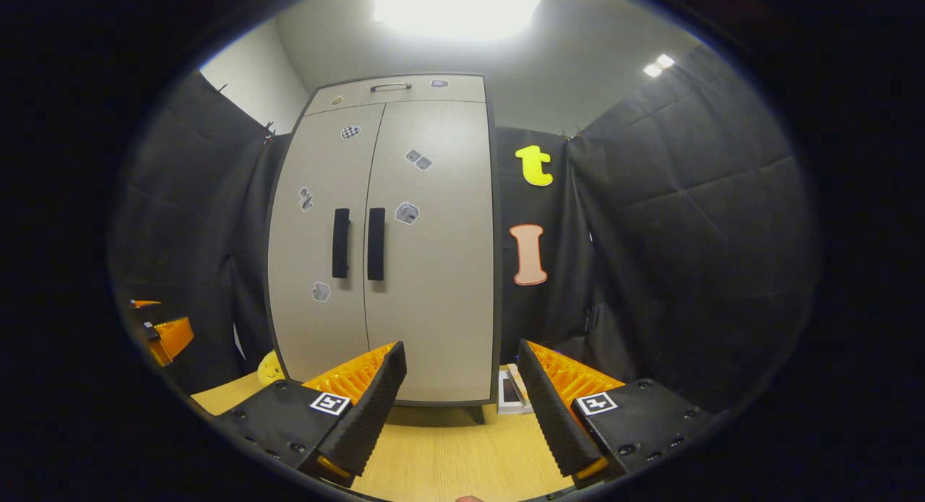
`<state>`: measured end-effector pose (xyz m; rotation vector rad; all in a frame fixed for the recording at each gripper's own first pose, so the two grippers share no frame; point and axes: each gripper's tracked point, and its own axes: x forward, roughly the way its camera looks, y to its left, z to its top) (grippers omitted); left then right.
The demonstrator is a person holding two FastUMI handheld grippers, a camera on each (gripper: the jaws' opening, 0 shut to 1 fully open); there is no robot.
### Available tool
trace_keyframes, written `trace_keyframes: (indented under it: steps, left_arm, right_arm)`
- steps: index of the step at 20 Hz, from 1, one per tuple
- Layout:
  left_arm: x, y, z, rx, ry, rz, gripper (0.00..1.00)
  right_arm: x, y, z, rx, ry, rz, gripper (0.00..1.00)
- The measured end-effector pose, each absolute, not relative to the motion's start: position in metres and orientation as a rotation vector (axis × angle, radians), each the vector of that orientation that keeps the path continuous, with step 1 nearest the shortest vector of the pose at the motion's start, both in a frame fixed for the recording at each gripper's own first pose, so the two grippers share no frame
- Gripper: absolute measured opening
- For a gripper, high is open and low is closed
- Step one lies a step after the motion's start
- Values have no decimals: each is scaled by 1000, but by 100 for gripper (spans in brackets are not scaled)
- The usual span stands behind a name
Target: Open the right door of the double-door shoe cabinet with the right hand, and open the left door with the left hand.
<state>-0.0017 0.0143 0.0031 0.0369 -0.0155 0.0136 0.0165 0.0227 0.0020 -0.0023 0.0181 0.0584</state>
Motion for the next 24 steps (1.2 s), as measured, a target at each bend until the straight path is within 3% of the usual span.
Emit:
trace_keyframes:
  steps: [24]
  left_arm:
    - [-30,72,-11,78,18,176,96]
  right_arm:
    - [169,120,91,-25,-71,239,97]
